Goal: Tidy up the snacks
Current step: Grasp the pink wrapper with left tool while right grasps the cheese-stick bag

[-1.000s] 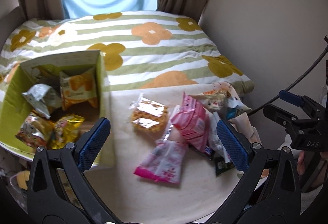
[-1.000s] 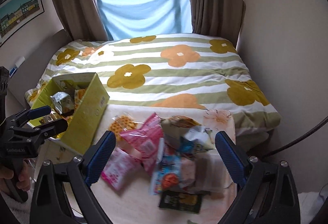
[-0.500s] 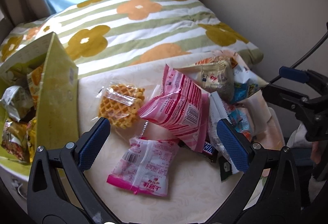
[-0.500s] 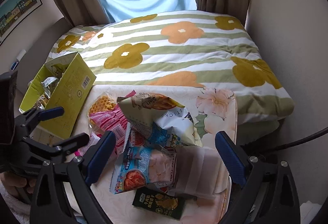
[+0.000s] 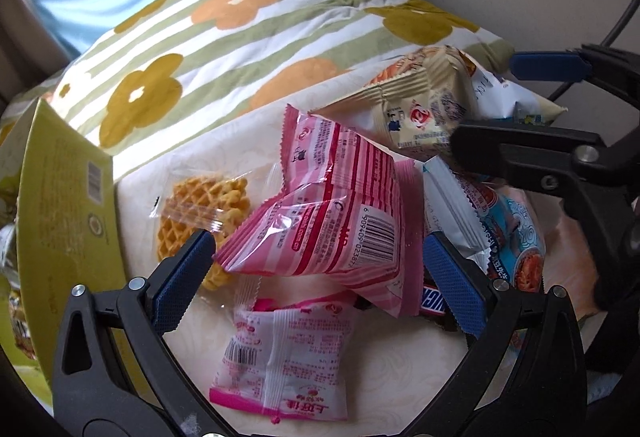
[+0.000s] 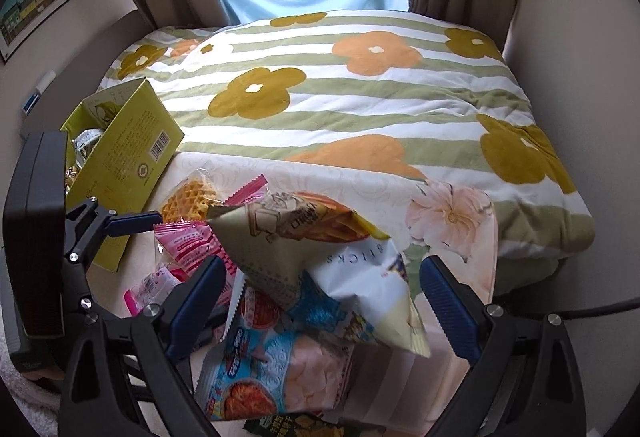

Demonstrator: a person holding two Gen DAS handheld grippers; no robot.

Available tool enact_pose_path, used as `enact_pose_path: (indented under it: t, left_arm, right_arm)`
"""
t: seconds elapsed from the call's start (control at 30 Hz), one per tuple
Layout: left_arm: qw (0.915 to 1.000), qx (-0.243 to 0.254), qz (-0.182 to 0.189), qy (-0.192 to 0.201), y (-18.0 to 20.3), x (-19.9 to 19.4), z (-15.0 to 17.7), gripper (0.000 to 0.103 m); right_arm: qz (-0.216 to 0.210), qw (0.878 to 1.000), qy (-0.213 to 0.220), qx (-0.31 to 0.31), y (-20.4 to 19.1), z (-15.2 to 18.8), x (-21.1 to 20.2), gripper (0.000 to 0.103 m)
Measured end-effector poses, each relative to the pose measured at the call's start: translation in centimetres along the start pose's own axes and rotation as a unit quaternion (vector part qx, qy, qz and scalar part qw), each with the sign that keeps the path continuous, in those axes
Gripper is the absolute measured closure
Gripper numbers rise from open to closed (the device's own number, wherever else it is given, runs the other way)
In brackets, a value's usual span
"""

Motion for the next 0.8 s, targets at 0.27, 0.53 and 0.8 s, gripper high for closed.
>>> enact_pose_path:
  t: [0.27, 0.53, 0.8]
  left_arm:
    - [0.9997, 0.025, 0.003, 0.001, -0.1, 1.4, -0.2, 0.007]
    - [0.9990, 0.042, 0.011, 0.009, -0.4, 1.2, -0.2, 0.018]
    - [0.9983, 0.056, 0.011, 0.012, -0.4, 1.0, -0.2, 0.026]
  right_arm:
    - [-0.001, 0.999, -0.021, -0.028, -0.2, -0.3, 2.8, 0.006]
    - [-0.019, 0.999, -0.033, -0.009, 0.5, -1.2, 3.9, 0.006]
    - [-0.045, 0.998, -0.037, 0.032, 1.6, -3.3, 5.3, 0.006]
Point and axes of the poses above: each gripper's, at about its wrist camera, not at the fingertips, and x roughly the way its jaws point, y to its right, z to its underside, the point moved 1 cm from there along x, roughly the way its jaws point, and after that the axes turned 9 degrees about z, right-handed, at the moved point
